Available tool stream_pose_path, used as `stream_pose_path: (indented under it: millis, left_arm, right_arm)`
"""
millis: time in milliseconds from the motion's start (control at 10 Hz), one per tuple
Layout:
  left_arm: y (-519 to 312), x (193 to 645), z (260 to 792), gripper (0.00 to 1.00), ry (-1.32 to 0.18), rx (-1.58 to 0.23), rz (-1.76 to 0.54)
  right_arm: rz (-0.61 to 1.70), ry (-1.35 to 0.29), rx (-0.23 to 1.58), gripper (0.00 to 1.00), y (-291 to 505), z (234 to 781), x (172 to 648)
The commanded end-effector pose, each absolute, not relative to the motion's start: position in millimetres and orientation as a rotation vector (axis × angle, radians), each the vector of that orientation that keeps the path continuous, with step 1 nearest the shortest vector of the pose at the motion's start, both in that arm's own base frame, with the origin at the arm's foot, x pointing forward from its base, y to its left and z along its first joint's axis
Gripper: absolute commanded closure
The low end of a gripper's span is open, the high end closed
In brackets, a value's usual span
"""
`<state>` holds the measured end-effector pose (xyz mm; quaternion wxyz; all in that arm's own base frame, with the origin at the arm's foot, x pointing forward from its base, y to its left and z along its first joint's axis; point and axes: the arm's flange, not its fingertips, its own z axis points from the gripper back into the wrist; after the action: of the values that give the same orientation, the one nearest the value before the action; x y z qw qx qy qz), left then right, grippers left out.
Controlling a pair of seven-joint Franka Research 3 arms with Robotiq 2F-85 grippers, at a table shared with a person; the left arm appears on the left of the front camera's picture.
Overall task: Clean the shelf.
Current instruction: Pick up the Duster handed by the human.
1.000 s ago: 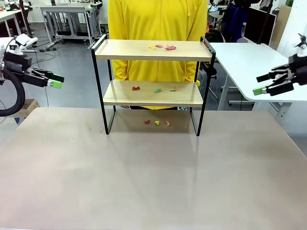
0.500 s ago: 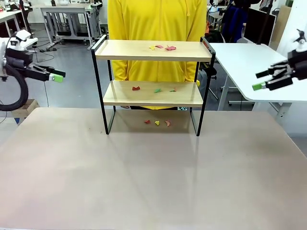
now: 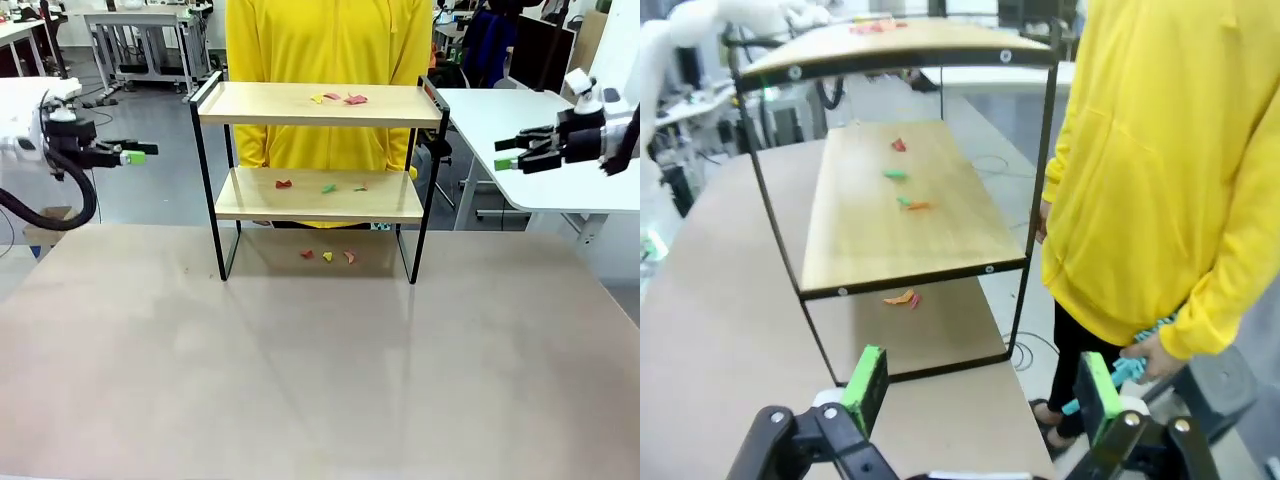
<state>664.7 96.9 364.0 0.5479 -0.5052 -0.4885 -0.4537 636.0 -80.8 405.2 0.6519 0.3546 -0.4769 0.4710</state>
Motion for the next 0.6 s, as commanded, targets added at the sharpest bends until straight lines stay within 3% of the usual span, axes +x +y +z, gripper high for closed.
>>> stream_pose_path:
  millis: [0,200,500]
  left_arm:
    - [110.8,662.1,349.3,0.0,-1.259,-1.293,-1.126]
    - [118.2,644.5,337.0,0.0,-1.343,-1.288,-1.191]
    - [118.4,637.5,327.3,0.0,-1.351,-1.268,-1.211]
  right_arm:
    - [1.118,-1.143,0.894,0.0,-93.0,400.6,640.5]
    - [1.076,-1.092,1.016,0.0,-100.2,380.9,635.0]
    - [1.07,-1.075,1.05,0.0,-112.9,369.3,630.6]
